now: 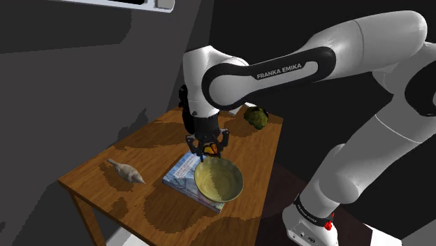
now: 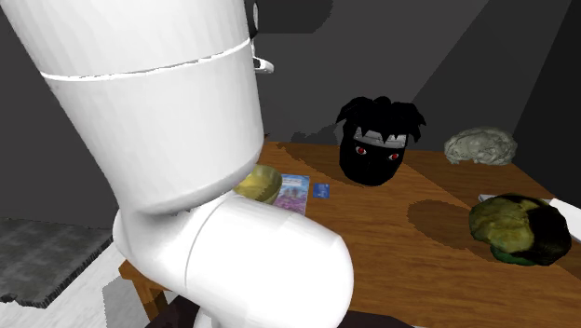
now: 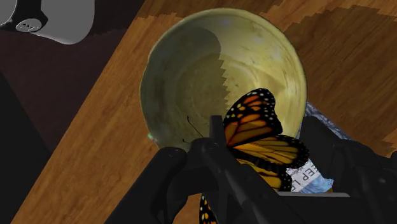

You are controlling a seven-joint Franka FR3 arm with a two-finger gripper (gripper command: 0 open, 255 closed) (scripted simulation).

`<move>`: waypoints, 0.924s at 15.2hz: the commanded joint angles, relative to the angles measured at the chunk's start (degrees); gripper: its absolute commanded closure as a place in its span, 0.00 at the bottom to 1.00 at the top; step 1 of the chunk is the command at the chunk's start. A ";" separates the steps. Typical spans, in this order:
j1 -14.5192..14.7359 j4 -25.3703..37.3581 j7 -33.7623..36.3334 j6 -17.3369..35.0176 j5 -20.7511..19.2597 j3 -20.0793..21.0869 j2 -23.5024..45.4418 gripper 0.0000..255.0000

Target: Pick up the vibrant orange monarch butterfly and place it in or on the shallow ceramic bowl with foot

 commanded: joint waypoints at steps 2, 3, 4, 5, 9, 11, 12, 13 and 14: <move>1.16 -7.08 -2.05 -0.33 3.73 -0.74 -8.03 1.00; 1.26 -7.61 -1.99 0.50 3.68 -0.69 -7.72 1.00; 1.28 -8.14 -1.95 1.32 3.65 -0.56 -7.40 1.00; 1.27 -8.65 -1.90 2.15 3.61 -0.42 -7.07 1.00; 1.23 -10.58 -1.66 5.49 3.40 0.16 -5.57 1.00; 1.20 -11.48 -1.50 7.19 3.24 0.45 -4.72 1.00; 1.18 -11.91 -1.41 8.04 3.14 0.59 -4.27 1.00; 1.16 -12.33 -1.31 8.89 3.03 0.74 -3.81 1.00; 1.14 -12.74 -1.21 9.75 2.92 0.88 -3.32 1.00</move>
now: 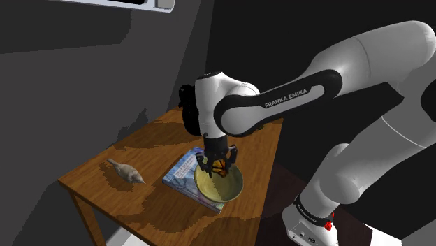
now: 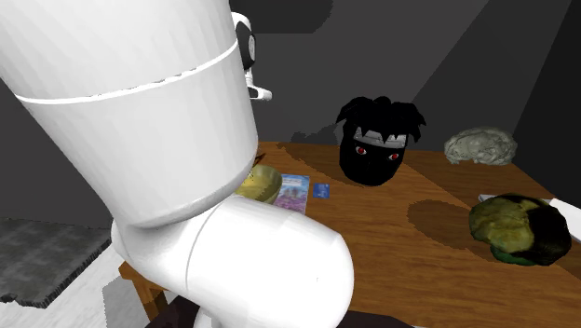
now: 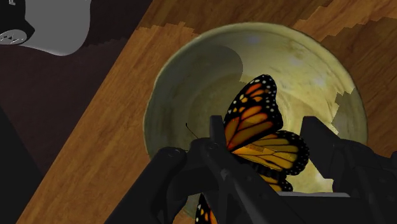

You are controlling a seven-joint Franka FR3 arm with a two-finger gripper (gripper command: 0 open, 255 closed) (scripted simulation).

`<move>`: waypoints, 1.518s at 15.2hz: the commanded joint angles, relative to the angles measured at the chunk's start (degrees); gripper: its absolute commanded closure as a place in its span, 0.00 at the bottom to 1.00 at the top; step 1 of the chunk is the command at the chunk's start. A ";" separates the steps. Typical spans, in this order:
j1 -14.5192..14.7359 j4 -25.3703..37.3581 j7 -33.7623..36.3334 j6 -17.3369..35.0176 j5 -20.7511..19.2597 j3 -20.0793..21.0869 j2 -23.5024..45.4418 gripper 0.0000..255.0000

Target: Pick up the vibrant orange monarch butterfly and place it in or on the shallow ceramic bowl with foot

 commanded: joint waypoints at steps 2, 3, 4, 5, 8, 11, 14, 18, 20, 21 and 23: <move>0.00 -1.03 0.52 2.50 -0.33 0.54 1.53 1.00; 0.00 -1.03 0.51 2.50 -0.33 0.54 1.53 1.00; 0.00 -1.03 0.52 2.50 -0.33 0.54 1.53 1.00; 0.00 -1.03 0.52 2.50 -0.33 0.54 1.53 1.00; 0.00 -1.03 0.52 2.50 -0.33 0.54 1.53 1.00; 0.00 -1.02 0.52 2.50 -0.33 0.54 1.53 0.00; 0.00 -1.02 0.52 2.50 -0.33 0.54 1.53 0.00; -0.34 3.90 0.37 -3.55 -0.62 -0.26 0.32 0.00; -0.44 5.29 0.38 -5.09 -0.74 -0.45 0.16 0.00; -0.44 5.28 0.38 -5.10 -0.74 -0.45 0.15 0.00; -0.44 5.29 0.38 -5.09 -0.74 -0.45 0.16 0.00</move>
